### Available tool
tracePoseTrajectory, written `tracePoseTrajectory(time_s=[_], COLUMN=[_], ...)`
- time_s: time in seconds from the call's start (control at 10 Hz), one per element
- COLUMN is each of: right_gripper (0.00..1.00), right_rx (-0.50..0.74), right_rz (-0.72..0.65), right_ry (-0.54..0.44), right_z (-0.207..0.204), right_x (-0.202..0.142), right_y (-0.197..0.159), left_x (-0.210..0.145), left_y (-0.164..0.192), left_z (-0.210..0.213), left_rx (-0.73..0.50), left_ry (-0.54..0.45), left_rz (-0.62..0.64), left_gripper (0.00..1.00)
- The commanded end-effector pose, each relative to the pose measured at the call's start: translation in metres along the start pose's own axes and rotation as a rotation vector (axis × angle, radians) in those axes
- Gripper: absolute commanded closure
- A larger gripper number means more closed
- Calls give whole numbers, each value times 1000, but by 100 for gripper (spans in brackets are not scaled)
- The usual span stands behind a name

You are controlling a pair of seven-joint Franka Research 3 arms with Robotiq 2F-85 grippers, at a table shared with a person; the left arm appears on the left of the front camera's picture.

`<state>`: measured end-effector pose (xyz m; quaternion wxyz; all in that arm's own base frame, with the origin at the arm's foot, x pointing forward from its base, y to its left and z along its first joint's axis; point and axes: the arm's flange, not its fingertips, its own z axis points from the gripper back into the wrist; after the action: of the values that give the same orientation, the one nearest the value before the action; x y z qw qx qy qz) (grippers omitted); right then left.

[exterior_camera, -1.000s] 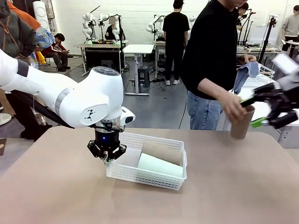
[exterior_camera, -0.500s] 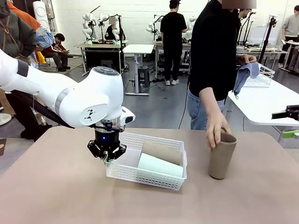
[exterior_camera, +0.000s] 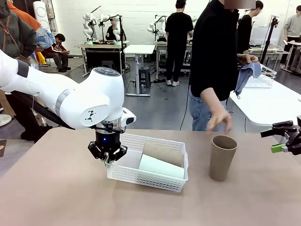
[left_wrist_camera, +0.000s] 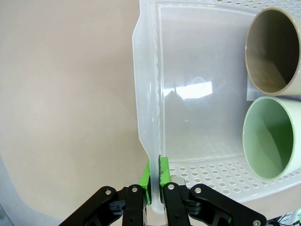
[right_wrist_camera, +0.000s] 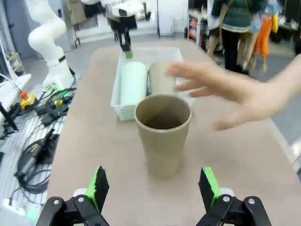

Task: Clean and organize the cups into the basket.
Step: Pick up the Reusable plastic cup from the right side of the table and stack it inside the Organizing basket in the center of the table.

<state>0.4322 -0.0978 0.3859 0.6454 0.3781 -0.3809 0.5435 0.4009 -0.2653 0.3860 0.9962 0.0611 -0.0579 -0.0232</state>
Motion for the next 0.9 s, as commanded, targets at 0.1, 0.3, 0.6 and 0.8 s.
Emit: tracePoseTrajectory(time_s=[0.1,0.3,0.6,0.8], right_gripper=[0,0,0,0], right_rx=[5,7,7,12], right_rz=[-73,-53,-53,-67], right_ry=[127,52,52,84], right_z=[-4,2,2,2], right_x=[22,1,1,2], right_y=[16,2,2,4], left_x=[0,0,0,0], left_y=[2,2,2,2], left_z=[1,1,1,1], left_rx=[5,5,5,5], left_ry=[-10,-10,-10,-10], left_rz=[-4,-4,-4,-4], left_gripper=[100,100,100,100])
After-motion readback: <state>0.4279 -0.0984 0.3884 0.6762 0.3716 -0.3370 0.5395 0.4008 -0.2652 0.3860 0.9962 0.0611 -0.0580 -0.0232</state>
